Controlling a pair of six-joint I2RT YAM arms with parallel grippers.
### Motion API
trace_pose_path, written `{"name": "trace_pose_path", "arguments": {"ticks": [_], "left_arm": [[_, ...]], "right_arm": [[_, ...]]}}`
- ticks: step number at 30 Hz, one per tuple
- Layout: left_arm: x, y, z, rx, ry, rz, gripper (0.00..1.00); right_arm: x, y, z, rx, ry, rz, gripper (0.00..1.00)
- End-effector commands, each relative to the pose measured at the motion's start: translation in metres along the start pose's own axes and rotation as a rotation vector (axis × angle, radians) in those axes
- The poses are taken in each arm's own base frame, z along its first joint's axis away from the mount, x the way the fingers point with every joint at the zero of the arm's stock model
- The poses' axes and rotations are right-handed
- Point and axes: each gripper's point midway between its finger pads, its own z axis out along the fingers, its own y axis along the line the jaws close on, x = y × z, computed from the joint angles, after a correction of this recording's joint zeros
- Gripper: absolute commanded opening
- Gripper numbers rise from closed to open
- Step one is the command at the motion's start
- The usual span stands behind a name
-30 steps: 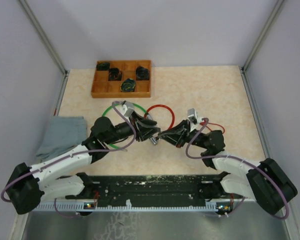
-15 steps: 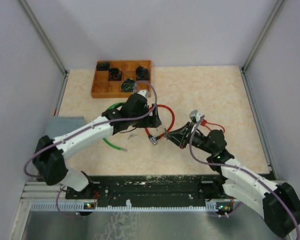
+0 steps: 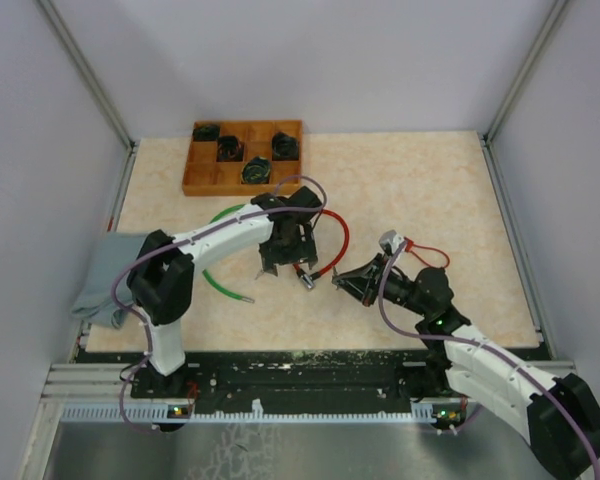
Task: Unlock with the key
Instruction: Adjust the key, then pick up the lock from the center of the board.
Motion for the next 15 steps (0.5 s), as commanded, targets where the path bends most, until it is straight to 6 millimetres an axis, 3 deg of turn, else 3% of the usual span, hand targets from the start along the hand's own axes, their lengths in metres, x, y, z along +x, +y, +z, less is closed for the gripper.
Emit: {"name": "trace_pose_path", "arguments": {"ticks": [1, 3, 5, 9, 15], "left_arm": [[-0.006, -0.002, 0.014, 0.001, 0.075, -0.139, 0.81], [-0.012, -0.004, 0.025, 0.010, 0.090, -0.176, 0.66], [-0.018, -0.003, 0.032, -0.023, 0.087, -0.201, 0.58], [-0.032, 0.001, 0.039, -0.119, 0.060, -0.217, 0.56], [-0.032, -0.001, 0.054, -0.162, 0.085, -0.214, 0.54]], "right_arm": [[-0.016, 0.009, 0.001, -0.039, -0.066, -0.035, 0.00], [-0.015, 0.009, 0.001, -0.042, -0.065, -0.032, 0.00], [-0.015, 0.009, 0.001, -0.042, -0.064, -0.032, 0.00], [-0.014, 0.009, 0.001, -0.042, -0.064, -0.027, 0.00], [-0.011, 0.009, 0.002, -0.049, -0.061, -0.012, 0.00]]}}
